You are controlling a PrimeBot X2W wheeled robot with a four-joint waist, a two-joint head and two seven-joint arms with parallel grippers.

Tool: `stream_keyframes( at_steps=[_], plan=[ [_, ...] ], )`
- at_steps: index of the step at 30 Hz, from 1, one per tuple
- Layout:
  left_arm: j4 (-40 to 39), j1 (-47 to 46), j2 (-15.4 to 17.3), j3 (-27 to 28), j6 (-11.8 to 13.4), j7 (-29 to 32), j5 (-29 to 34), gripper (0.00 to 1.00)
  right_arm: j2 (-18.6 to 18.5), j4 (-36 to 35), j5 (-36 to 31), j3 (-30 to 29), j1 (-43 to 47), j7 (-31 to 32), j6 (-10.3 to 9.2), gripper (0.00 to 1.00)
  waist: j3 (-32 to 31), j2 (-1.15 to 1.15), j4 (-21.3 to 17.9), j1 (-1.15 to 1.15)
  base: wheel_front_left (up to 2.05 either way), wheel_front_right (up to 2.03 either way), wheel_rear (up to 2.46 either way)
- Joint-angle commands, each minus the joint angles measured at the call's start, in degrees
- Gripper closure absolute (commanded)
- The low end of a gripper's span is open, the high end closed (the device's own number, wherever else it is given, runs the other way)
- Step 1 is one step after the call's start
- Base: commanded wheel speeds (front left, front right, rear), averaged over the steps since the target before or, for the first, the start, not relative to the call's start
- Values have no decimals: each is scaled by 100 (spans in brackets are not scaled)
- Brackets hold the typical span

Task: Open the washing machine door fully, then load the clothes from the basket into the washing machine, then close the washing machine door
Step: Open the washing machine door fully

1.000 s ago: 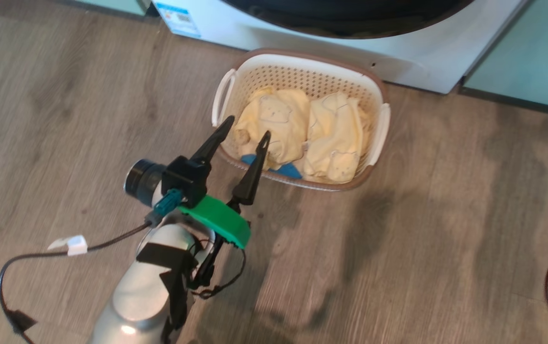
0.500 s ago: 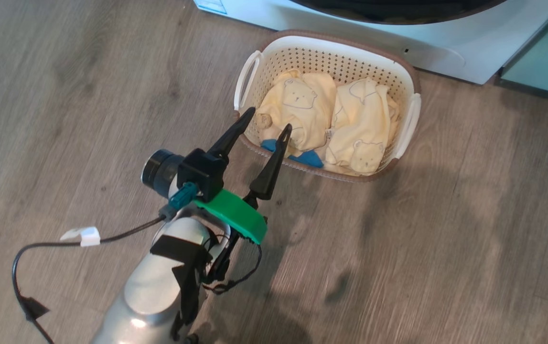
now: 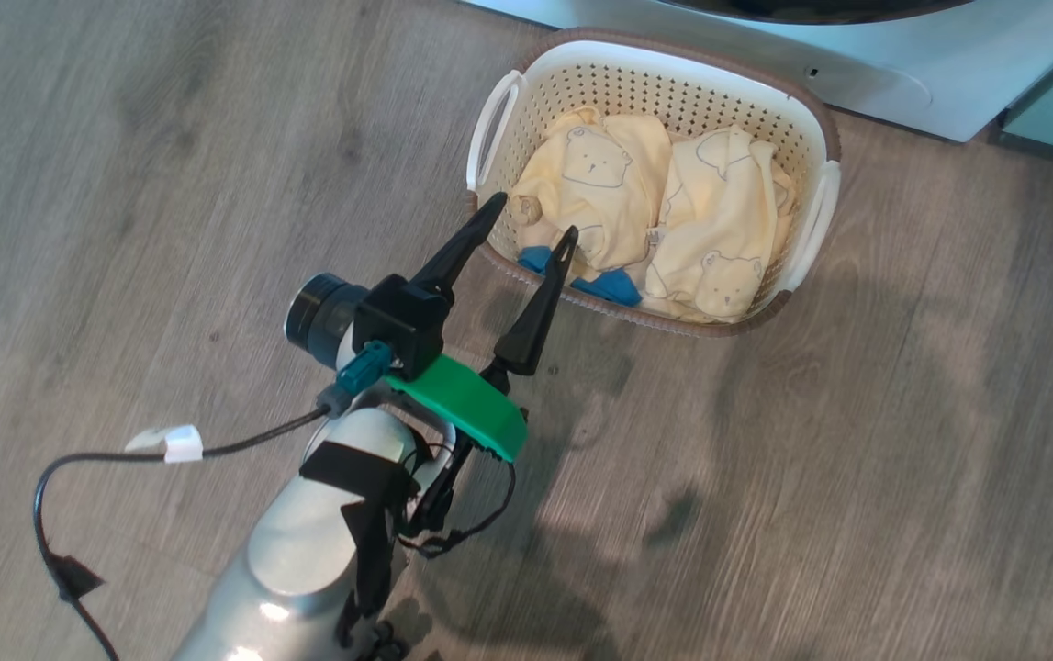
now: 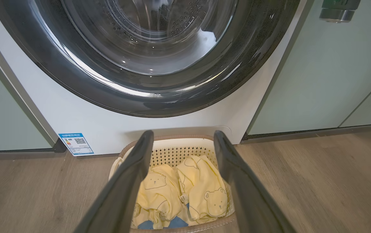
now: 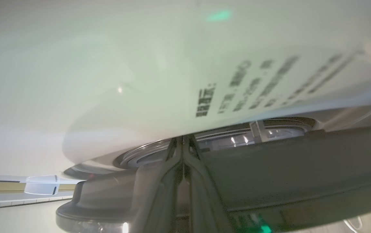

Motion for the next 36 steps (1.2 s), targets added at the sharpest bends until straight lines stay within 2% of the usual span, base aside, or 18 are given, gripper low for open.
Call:
stream_keyframes(
  at_steps=[1,16,36],
  plan=[
    [-163,-110,90,168,35,-36,-26,0,78,-128,-49,49,-321,16,-15,100,14,0,10,0,0,0,0],
    [-164,-192,90,116,89,-36,-52,0,14,522,-308,300,-794,440,-15,100,91,0,19,0,0,0,0],
    [-114,-183,90,169,106,-36,-5,0,109,401,-357,461,-468,1368,-15,100,10,0,-139,0,0,0,0]
  ],
)
